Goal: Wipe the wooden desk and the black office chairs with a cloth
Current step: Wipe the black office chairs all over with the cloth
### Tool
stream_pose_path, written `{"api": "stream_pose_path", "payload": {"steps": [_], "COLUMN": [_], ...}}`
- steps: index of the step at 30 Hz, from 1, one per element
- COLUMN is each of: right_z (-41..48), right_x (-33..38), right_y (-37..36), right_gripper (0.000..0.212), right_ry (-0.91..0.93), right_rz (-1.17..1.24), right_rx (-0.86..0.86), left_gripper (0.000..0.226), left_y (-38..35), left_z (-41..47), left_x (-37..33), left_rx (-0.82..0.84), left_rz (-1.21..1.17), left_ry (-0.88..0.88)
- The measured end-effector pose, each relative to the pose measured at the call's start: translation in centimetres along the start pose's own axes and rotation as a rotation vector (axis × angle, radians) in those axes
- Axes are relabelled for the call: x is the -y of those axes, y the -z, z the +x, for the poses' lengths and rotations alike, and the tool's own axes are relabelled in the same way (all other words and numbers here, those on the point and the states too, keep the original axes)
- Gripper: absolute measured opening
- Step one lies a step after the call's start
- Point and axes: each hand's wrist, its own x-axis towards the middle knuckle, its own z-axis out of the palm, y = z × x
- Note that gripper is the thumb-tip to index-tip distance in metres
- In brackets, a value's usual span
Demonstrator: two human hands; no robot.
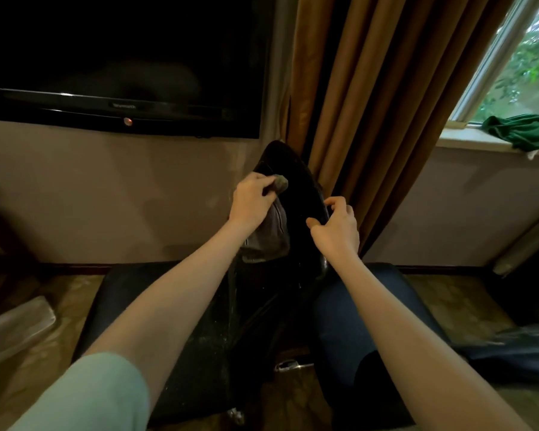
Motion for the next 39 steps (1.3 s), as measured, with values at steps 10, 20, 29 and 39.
{"api": "stream_pose_path", "payload": {"steps": [10,20,29,39], "right_z": [0.5,0.2,-0.3,-1.0], "right_x": [-1.3,-0.8,-0.6,-1.9], "right_y": [-0.3,-0.1,-0.2,-0.9], "right_gripper": [0.038,0.025,0.026,0.024], "right_ry": [-0.004,0.019,-0.039,-0.305], "right_rz": [0.043,0.153,0.221,0.477], "right_rx": [-0.037,-0.123,-0.182,-0.037], "left_gripper": [0.034,0.028,0.021,0.032], "left_y": [-4.6,-1.1,2.1,-3.6], "left_z": [1.9,-9.7,-8.8,-4.2], "left_x": [0.7,1.4,1.3,-1.4], "left_rx": [0.25,0.487,0.118,0.227], "left_rz": [-0.086,-0.279,-0.874,-0.354], "left_ry": [0.149,-0.092,0.322,0.066]}}
